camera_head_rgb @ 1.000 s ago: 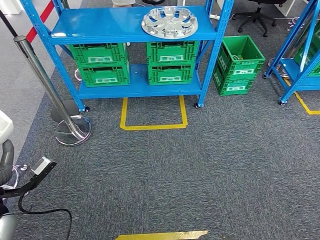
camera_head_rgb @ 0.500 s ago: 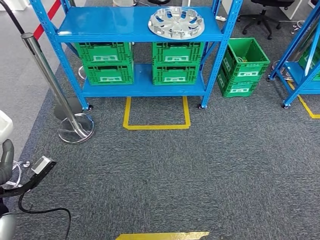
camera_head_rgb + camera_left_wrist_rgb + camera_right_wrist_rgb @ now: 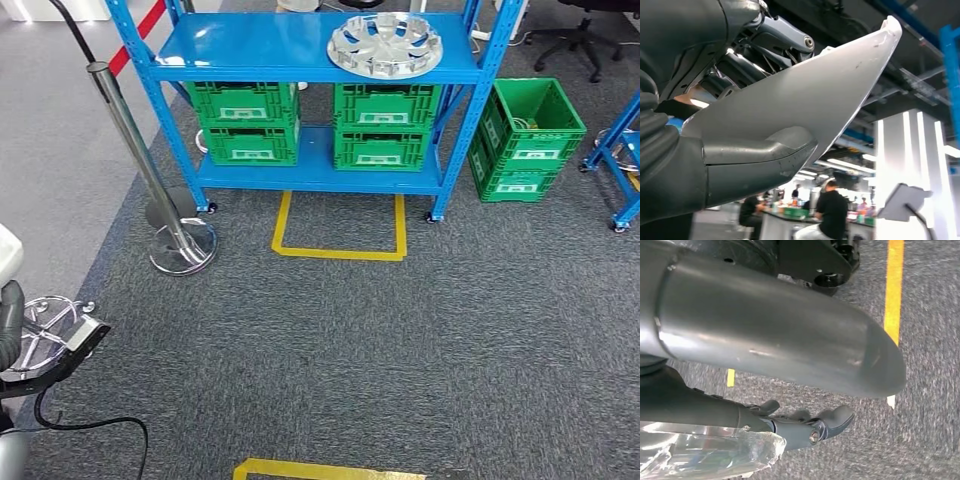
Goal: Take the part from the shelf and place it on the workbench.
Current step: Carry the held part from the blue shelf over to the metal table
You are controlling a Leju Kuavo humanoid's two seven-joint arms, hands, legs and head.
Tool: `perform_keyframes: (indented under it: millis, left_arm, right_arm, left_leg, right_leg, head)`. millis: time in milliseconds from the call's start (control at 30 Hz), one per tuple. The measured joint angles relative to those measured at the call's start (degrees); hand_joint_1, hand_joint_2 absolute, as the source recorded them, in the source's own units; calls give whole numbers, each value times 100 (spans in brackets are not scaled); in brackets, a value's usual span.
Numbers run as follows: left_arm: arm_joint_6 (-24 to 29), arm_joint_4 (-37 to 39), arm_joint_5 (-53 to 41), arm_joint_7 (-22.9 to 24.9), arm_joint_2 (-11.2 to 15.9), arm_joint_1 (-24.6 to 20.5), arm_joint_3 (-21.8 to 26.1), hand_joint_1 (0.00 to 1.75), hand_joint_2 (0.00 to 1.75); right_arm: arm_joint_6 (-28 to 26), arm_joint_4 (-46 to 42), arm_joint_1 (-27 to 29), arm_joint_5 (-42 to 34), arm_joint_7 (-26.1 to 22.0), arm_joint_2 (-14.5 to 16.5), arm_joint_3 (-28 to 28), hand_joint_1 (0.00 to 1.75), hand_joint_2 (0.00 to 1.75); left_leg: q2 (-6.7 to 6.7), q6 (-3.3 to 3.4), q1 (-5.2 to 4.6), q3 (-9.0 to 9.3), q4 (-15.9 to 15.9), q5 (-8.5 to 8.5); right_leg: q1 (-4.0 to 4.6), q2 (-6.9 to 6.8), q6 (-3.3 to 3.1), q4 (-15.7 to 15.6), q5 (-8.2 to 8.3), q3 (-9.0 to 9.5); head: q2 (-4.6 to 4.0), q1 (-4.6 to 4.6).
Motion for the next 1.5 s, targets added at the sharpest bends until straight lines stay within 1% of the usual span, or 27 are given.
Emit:
perform_keyframes:
  millis: [33,67,100,200,267,333,400,500,533,567,600,633,700,767,833,867,933,967,1033,1067,1100,1167,1233,1300,1367,1433,1500]
  left_arm:
    - [0,0,1,8,-1,9,0,175,175]
    - [0,0,1,15,-1,16,0,175,175]
    - [0,-1,1,21,1,18,0,175,175]
    - [0,-8,1,25,6,4,-1,175,175]
    - [-2,-20,1,25,8,-12,-3,175,175]
    - [-4,-31,2,28,8,-8,-4,175,175]
    - [-4,-43,3,32,6,-13,-3,175,175]
    - [-9,-50,3,36,-4,-26,-9,175,175]
    - [-13,-50,3,38,-7,-18,-10,175,175]
    - [-15,-50,3,40,-8,-10,-11,175,175]
    - [-16,-50,3,42,-10,-3,-11,175,175]
    - [-16,-50,3,42,-12,2,-11,175,175]
    - [-16,-50,3,45,-15,1,-10,175,175]
    - [-13,-51,3,50,-17,6,-9,175,175]
    - [-7,-54,3,53,-15,27,-2,175,175]
    - [-3,-56,3,55,-13,42,4,175,175]
    - [3,-61,2,59,3,37,25,175,175]
    - [3,-61,1,62,9,32,33,175,175]
    - [3,-61,1,68,15,31,45,175,175]
    - [3,-61,1,70,14,39,49,175,175]
    - [5,-61,1,71,15,46,56,175,175]
    - [11,-61,1,71,16,50,73,175,175]
    - [17,-61,1,71,20,47,86,175,175]
    - [23,-61,1,71,23,65,96,175,175]
    - [25,-62,3,70,25,99,114,175,175]
    - [23,-66,4,68,24,105,128,175,175]
    - [20,-69,5,65,20,103,131,175,175]
  right_arm:
    - [1,0,8,2,4,0,0,0,0]
    - [1,-1,12,3,8,0,0,0,0]
    - [1,-3,11,5,9,1,0,0,0]
    - [1,-11,2,11,8,6,0,0,0]
    - [1,-14,0,14,7,8,0,0,0]
    - [2,-19,-6,16,7,8,0,0,0]
    - [2,-28,-16,17,6,8,0,0,0]
    - [1,-33,-8,18,8,8,0,0,0]
    - [1,-33,2,18,9,8,0,0,0]
    - [1,-33,11,18,9,8,0,0,0]
    - [2,-33,15,19,9,8,0,0,0]
    - [2,-33,16,19,9,8,0,0,0]
    - [2,-34,15,20,12,7,0,0,0]
    - [2,-36,16,21,16,5,1,0,0]
    - [3,-37,18,24,20,8,1,0,0]
    - [3,-40,17,28,22,9,-1,0,0]
    - [-1,-49,12,34,23,13,-4,0,0]
    - [-1,-52,12,38,24,13,-5,0,0]
    - [0,-55,19,40,26,14,-4,0,0]
    - [1,-55,21,41,26,14,-4,0,0]
    - [1,-55,21,42,27,14,-4,0,0]
    - [1,-56,15,50,27,17,-4,0,0]
    - [1,-57,11,58,27,22,-4,0,0]
    - [0,-57,8,62,27,25,-4,0,0]
    - [-3,-59,4,66,27,25,-4,0,0]
    - [-10,-61,-2,73,26,25,-4,0,0]
    - [-16,-61,0,78,31,25,-3,0,0]
  left_leg:
    - [26,-1,0,-121,272,-77]
    - [43,3,0,-153,353,-46]
    - [64,15,-2,-61,191,97]
    - [287,87,-47,516,-866,562]
    - [380,143,-91,665,-1185,591]
    - [296,204,-94,645,-1210,599]
    - [208,272,-70,642,-1235,621]
    - [77,339,-59,625,-1246,635]
    - [24,345,-63,621,-1245,636]
    - [-32,346,-66,620,-1244,637]
    - [-91,345,-69,626,-1243,637]
    - [-150,344,-71,636,-1243,637]
    - [-265,326,-73,641,-1235,639]
    - [-372,268,-61,598,-1225,662]
    - [-484,186,-40,554,-1234,700]
    - [-477,150,-39,538,-1221,690]
    - [-295,95,-48,411,-948,501]
    - [-148,72,-47,263,-631,321]
    - [11,27,-36,-87,109,-1]
    - [37,13,-31,-180,306,-35]
    - [54,6,-28,-168,293,40]
    - [139,16,-27,176,-323,413]
    - [314,58,-57,562,-1015,636]
    - [373,134,-93,663,-1243,628]
    - [281,219,-89,646,-1269,642]
    - [198,291,-67,647,-1294,664]
    - [114,338,-58,639,-1299,671]
  right_leg:
    - [13,-65,-9,2,-6,3]
    - [23,-126,-16,3,-13,8]
    - [31,-183,-17,4,-23,21]
    - [61,-322,23,15,-73,80]
    - [90,-411,73,27,-103,95]
    - [90,-479,124,23,-124,102]
    - [73,-325,181,188,-269,31]
    - [59,-13,223,1224,-793,-465]
    - [58,14,225,1541,-890,-630]
    - [59,25,220,1673,-876,-713]
    - [59,37,208,1577,-743,-689]
    - [59,69,186,1272,-524,-562]
    - [52,285,125,489,-132,-221]
    - [53,456,89,83,-36,-20]
    - [56,399,70,20,-46,25]
    - [48,341,48,-8,-26,36]
    - [21,213,-5,-81,14,76]
    - [23,144,-25,-97,19,90]
    - [30,5,-45,-101,12,94]
    - [32,-62,-47,-98,5,95]
    - [32,-124,-44,-96,-3,99]
    - [33,-231,-20,-92,-29,130]
    - [67,-311,36,-75,-72,159]
    - [102,-392,88,-67,-99,172]
    - [96,-448,137,-63,-132,183]
    - [78,-292,189,197,-328,71]
    - [68,-60,213,941,-705,-283]
  head:
    - [0,1]
    - [0,1]
    - [0,1]
    - [0,1]
    - [0,2]
    - [0,2]
    - [0,16]
    - [0,39]
    - [0,39]
    - [0,39]
    - [0,39]
    - [0,39]
    - [0,35]
    - [0,33]
    - [0,37]
    - [0,30]
    - [0,-4]
    - [0,-22]
    - [0,-38]
    - [0,-38]
    - [0,-39]
    - [0,-40]
    - [0,-41]
    - [0,-39]
    - [0,-39]
    - [0,-19]
    - [0,8]
